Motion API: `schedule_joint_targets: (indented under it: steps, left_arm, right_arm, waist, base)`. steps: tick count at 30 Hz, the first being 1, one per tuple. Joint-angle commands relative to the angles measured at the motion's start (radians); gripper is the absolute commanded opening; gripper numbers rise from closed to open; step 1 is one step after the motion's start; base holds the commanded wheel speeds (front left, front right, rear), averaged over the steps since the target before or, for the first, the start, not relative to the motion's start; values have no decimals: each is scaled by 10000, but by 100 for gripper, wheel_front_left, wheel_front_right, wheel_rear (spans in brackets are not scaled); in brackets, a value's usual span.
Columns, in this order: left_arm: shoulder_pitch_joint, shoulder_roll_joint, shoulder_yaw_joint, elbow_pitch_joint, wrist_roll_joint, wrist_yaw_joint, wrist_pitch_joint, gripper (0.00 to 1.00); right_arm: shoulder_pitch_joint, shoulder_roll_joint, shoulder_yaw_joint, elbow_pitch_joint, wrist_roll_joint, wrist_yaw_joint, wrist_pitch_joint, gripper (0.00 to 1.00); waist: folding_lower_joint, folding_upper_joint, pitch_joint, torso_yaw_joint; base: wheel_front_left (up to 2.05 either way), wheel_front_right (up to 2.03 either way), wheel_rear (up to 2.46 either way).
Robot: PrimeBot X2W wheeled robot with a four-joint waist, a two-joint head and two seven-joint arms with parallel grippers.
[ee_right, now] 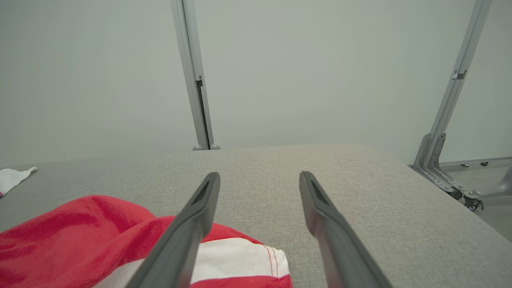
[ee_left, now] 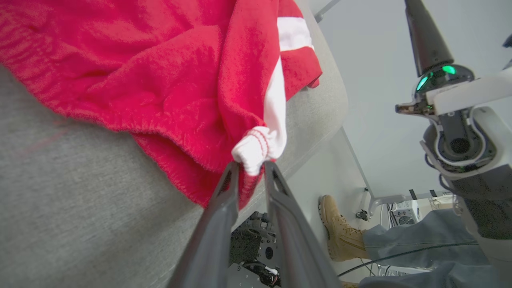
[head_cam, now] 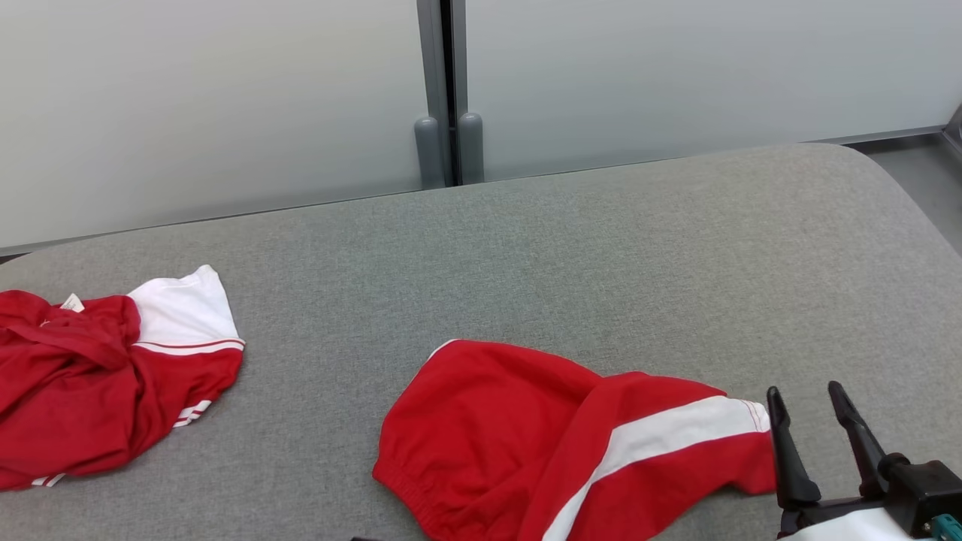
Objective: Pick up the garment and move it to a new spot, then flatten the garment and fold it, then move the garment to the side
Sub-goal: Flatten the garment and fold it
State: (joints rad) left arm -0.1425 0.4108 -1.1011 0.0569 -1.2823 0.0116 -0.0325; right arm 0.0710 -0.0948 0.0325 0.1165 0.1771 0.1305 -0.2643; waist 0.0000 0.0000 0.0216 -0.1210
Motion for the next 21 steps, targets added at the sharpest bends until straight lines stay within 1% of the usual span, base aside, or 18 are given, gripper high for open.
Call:
schedule_joint_targets:
  steps: [1, 4, 6, 8, 10, 12, 14, 15, 18, 21]
  left_arm:
    - [95, 40, -153, 236, 263, 147, -5, 100]
    - [181, -1, -310, 364, 436, 273, -63, 100]
    - [241, 120, -258, 201, 431, 349, -96, 100]
    - [180, 377, 99, -85, 491, 553, -415, 100]
    - [104, 564, 682, -347, 357, 928, -881, 100]
    - [-153, 746, 1208, -436, 262, 1272, -1119, 100]
    - [-616, 945, 1512, -149, 493, 1667, -1126, 100]
    - [-800, 864, 1615, 41, 439, 1792, -1054, 100]
    - [-1617, 718, 1540, 973, 643, 1980, -541, 100]
    - [-2463, 433, 1355, 2056, 918, 2031, -73, 100]
  right_arm:
    - [24, -73, 10, 34, 42, 6, -2, 100]
    - [-2, -120, 17, 49, 63, 6, -2, 100]
    - [-12, -166, 31, 49, 78, 6, -2, 100]
    - [-22, -192, 45, 26, 91, 6, -2, 100]
    - [-9, -208, 20, -9, 95, 6, -2, 100]
    - [51, -197, 0, -17, 87, 6, -2, 100]
    - [54, -162, 78, 13, 72, 6, -2, 100]
    - [5, -148, 129, 29, 64, 6, -2, 100]
    - [-263, -125, 313, 67, 78, 6, -2, 100]
    - [-494, -103, 491, 86, 113, 6, -2, 100]
  waist:
    - [0, 0, -52, 70]
    - [0, 0, -97, 115]
    - [0, 0, -117, 106]
    - [0, 0, -122, 69]
    - [0, 0, -95, 45]
    - [0, 0, -51, 45]
    - [0, 0, 11, 24]
    - [0, 0, 53, -5]
    - [0, 0, 236, -178]
    - [0, 0, 455, -457]
  base:
    - [0, 0, 0]
    - [0, 0, 0]
    - [0, 0, 0]
    - [0, 0, 0]
    - [0, 0, 0]
    - [0, 0, 0]
    - [0, 0, 0]
    - [0, 0, 0]
    - [0, 0, 0]
    - [0, 0, 0]
